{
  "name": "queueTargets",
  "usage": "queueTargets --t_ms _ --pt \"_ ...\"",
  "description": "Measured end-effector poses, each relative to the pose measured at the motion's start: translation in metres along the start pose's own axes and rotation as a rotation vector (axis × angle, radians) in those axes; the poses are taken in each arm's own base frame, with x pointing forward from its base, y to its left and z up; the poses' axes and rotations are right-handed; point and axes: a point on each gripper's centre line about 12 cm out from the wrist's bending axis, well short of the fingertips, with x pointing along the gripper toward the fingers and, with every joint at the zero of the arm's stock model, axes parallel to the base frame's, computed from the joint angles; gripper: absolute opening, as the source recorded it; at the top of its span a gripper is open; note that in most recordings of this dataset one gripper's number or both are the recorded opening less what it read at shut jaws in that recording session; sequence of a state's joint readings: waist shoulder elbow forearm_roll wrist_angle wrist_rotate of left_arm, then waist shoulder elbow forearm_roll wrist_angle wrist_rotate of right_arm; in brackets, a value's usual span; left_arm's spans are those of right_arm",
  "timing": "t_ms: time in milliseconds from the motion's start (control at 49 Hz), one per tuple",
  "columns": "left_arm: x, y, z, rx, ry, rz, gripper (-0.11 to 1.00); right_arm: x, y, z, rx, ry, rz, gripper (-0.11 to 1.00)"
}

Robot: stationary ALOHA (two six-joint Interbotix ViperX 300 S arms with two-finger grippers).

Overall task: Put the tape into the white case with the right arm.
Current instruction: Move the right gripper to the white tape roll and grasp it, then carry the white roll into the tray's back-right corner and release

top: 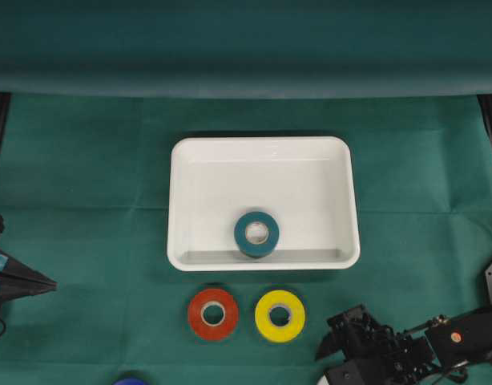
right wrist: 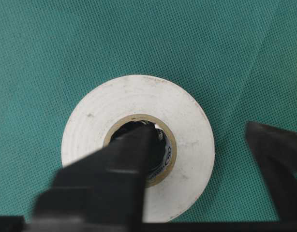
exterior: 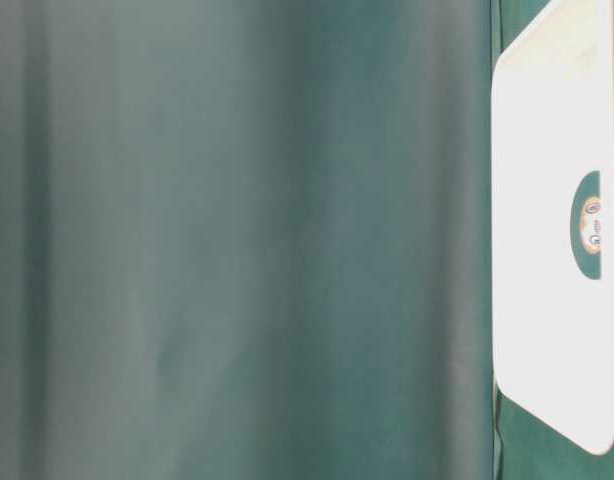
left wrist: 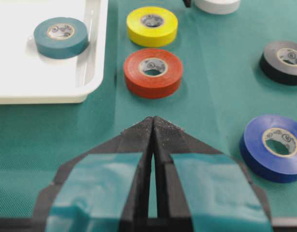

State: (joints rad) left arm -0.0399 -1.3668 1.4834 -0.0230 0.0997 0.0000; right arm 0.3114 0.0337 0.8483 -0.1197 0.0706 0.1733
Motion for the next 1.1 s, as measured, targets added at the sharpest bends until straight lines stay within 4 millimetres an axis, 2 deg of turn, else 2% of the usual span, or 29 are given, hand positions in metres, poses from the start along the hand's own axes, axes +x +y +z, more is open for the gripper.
queueTargets --t_ms 82,143,613,919,1103 --pt "0.000 0.000 0.000 -0.002 -0.002 0.000 0.00 0.000 0.000 -0.001 -0.001 0.012 -0.002 0.07" --pt "0.000 0.000 0.000 -0.002 0.000 0.000 0.00 0.000 0.000 0.000 -0.001 0.018 -0.003 0.02" --pt "0.000 0.000 0.000 -0.005 0.000 0.000 0.00 -0.002 0.001 0.009 0.003 0.024 -0.007 0.02" --pt "0.000 0.000 0.000 -0.003 -0.002 0.000 0.00 -0.033 -0.002 0.039 0.009 0.058 -0.035 0.02" --pt "0.000 0.000 0.000 -0.003 0.002 0.000 0.00 -0.036 -0.002 0.045 0.010 0.071 -0.041 0.01"
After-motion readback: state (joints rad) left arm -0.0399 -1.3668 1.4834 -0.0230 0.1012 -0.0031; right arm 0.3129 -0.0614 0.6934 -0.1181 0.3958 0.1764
